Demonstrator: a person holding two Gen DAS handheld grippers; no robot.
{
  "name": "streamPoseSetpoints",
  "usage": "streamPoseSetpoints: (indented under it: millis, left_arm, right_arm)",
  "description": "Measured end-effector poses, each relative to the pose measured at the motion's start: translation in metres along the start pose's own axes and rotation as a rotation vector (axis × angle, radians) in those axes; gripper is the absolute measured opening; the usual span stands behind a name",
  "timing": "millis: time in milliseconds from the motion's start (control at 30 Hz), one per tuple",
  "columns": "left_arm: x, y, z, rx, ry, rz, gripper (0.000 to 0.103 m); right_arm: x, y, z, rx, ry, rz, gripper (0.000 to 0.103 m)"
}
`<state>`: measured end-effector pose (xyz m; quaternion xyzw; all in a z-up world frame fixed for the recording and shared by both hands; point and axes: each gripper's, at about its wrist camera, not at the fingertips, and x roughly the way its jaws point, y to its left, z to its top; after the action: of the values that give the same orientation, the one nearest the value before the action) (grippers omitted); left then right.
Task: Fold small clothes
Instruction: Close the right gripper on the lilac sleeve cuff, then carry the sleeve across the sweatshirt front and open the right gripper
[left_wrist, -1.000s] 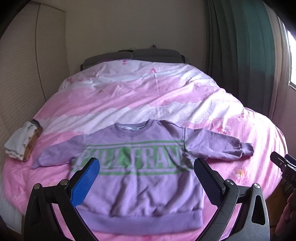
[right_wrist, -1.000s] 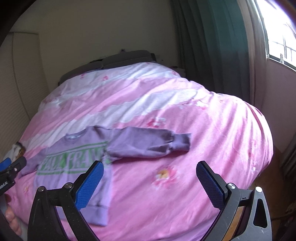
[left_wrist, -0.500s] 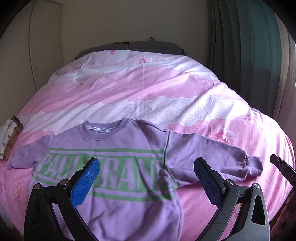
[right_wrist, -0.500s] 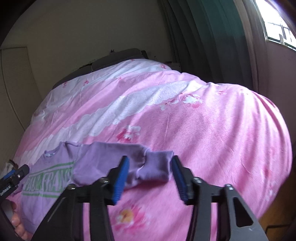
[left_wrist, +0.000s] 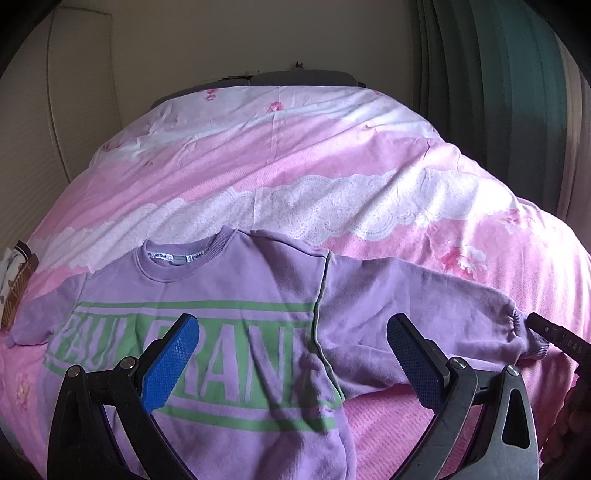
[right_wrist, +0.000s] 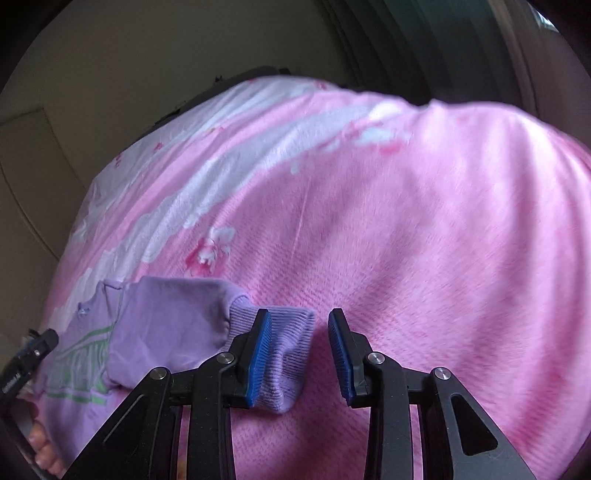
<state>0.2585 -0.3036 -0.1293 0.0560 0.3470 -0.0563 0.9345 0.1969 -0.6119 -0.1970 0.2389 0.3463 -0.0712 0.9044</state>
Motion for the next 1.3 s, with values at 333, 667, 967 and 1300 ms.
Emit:
streamPoseSetpoints:
  millis: [333, 667, 967, 1300]
  left_arm:
    - [-0.007, 0.012, 0.001, 0.004, 0.002, 0.014, 0.103]
    - [-0.033, 0.081, 0.006, -0.054, -0.015, 0.065, 0.103]
    - [-0.06, 0.2, -0.002, -0.164, -0.021, 0.156, 0.103]
    - [-0.076, 0.331, -0.034, -0.267, -0.009, 0.278, 0.103]
  right_arm:
    - [0.001, -0.004, -0.002, 0.054, 0.018, 0.109, 0.013]
    - [-0.048, 0.065, 0.014, -0.035, -0.041, 0.089, 0.011]
    - [-0.048, 0.193, 0.014, -0.115, -0.022, 0.17, 0.011]
    - [0.006, 0.372, -0.009, -0.223, 0.013, 0.267, 0.011]
